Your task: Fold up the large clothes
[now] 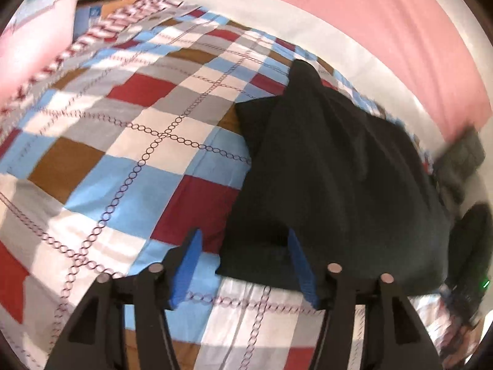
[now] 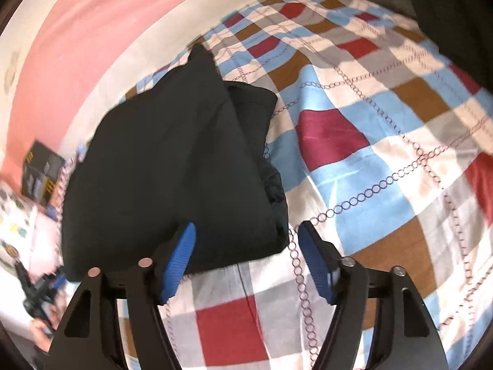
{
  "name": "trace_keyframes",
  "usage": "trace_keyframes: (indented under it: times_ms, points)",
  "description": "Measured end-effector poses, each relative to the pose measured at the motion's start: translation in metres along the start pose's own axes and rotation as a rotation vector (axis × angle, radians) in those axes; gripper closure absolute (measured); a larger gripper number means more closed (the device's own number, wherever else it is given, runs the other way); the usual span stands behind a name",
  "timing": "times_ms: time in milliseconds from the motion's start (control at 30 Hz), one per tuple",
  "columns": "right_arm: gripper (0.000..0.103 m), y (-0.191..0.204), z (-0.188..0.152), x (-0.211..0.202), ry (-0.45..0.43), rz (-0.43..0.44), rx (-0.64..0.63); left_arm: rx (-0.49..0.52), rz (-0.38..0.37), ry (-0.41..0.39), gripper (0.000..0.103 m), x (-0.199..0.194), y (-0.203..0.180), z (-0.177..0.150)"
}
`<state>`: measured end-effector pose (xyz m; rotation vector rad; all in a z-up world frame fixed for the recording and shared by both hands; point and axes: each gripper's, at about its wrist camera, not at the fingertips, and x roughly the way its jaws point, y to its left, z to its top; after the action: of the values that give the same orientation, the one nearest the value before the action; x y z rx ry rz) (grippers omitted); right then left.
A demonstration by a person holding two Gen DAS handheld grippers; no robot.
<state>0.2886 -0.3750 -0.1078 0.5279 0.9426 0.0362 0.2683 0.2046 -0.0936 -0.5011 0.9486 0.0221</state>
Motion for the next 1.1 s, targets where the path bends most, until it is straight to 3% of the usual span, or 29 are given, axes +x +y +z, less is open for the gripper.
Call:
trace_keyframes:
  times_ms: [133, 233, 267, 333, 500, 533, 600, 667, 733, 800, 967, 1100]
  points:
    - [0.025, -0.012, 0.013, 0.023, 0.05, 0.076, 0.069, -0.106, -0.103, 0.057, 0.029, 0.027, 0.009, 0.013]
    - [0.022, -0.018, 0.021, 0.039, 0.072, 0.152, 0.123, -0.12, -0.151, 0.074, 0.024, 0.044, 0.001, 0.02]
    - [0.016, -0.019, 0.023, 0.044, 0.076, 0.162, 0.133, -0.117, -0.168, 0.083, 0.022, 0.051, -0.003, 0.022]
    - [0.013, -0.022, 0.026, 0.055, 0.09, 0.184, 0.159, -0.099, -0.162, 0.092, 0.013, 0.061, -0.012, 0.024]
    - [0.013, -0.021, 0.026, 0.072, 0.112, 0.261, 0.195, -0.059, -0.117, 0.057, 0.009, 0.073, -0.028, 0.019]
    - [0.014, -0.018, 0.025, 0.072, 0.113, 0.26, 0.187, -0.05, -0.104, 0.054, 0.011, 0.073, -0.03, 0.018]
    - [0.027, -0.011, 0.026, 0.073, 0.121, 0.252, 0.169, -0.026, -0.08, 0.063, 0.018, 0.073, -0.035, 0.019]
    - [0.047, -0.002, 0.027, 0.069, 0.126, 0.236, 0.14, 0.025, -0.03, 0.087, 0.031, 0.073, -0.047, 0.022]
    - [0.059, 0.008, 0.029, 0.059, 0.129, 0.214, 0.1, 0.101, 0.036, 0.096, 0.061, 0.065, -0.067, 0.026]
    - [0.064, 0.019, 0.033, 0.047, 0.13, 0.192, 0.071, 0.161, 0.09, 0.088, 0.07, 0.05, -0.085, 0.03]
    - [0.067, 0.036, 0.033, -0.011, 0.104, 0.227, 0.016, 0.139, -0.013, 0.055, 0.073, -0.01, -0.083, 0.029]
    - [0.067, 0.024, -0.001, -0.058, 0.118, 0.247, 0.004, 0.168, -0.057, 0.05, 0.073, -0.063, -0.067, -0.014]
